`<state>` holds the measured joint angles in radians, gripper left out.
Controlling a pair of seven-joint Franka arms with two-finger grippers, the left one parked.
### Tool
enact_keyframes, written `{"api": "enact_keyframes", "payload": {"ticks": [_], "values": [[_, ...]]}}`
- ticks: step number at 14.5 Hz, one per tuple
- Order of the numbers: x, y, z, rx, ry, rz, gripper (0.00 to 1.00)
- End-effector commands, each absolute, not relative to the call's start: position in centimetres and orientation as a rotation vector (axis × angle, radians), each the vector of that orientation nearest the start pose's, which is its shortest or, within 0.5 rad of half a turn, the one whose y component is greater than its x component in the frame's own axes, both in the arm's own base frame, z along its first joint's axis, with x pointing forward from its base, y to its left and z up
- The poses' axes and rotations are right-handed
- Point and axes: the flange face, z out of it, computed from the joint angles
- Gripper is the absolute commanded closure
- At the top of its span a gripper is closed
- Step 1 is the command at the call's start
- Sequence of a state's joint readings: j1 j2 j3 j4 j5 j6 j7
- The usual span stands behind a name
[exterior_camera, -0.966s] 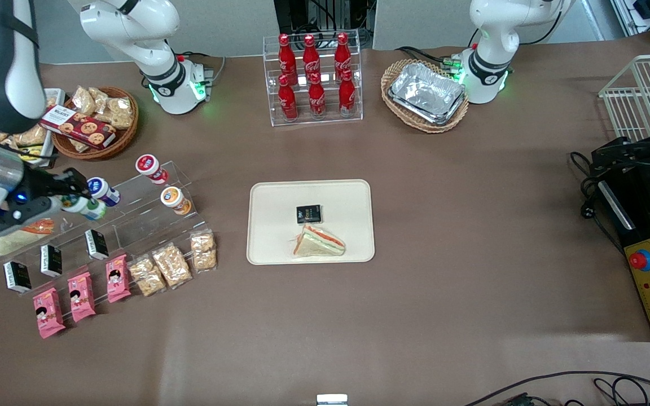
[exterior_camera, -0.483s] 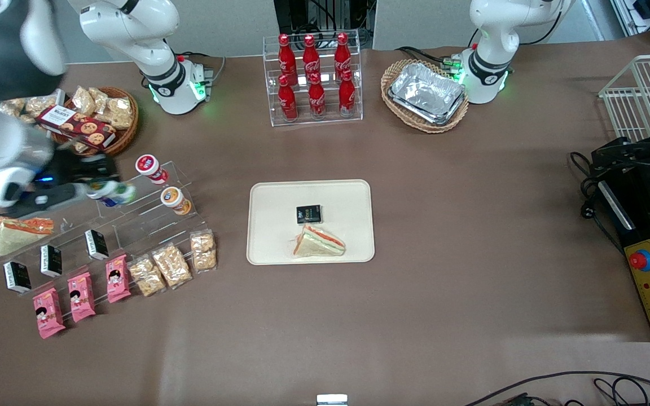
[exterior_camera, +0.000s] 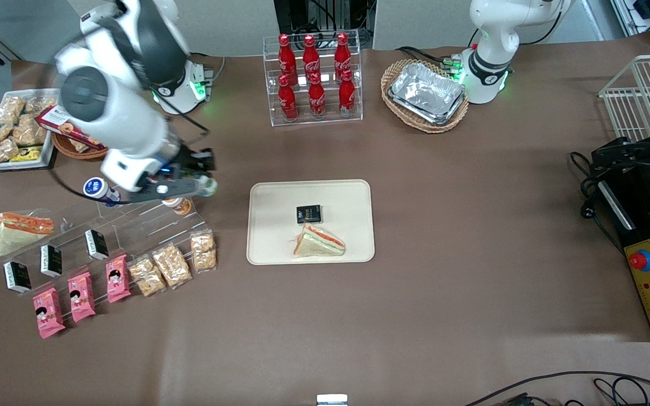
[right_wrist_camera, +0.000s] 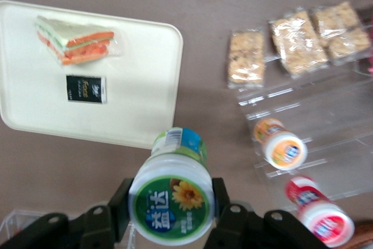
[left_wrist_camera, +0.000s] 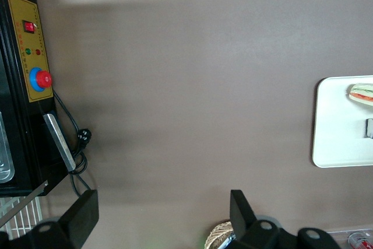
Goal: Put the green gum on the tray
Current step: 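Lift the green gum bottle and carry it toward the cream tray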
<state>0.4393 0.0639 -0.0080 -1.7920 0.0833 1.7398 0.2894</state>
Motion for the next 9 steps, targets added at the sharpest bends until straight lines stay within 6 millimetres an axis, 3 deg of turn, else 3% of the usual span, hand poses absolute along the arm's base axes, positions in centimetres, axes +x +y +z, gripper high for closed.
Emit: {"api": "enact_keyframes", "payload": {"ticks": [1,3,9], "values": [[48.9,27.1,42.1,-3.082,-0.132,0.122,0.73],[48.0,28.9,37.8,-3.079,-0.127,0.083,0.73],[47.9,32.5,28.2,-3.096,-0.153,0.095,0.73]]}}
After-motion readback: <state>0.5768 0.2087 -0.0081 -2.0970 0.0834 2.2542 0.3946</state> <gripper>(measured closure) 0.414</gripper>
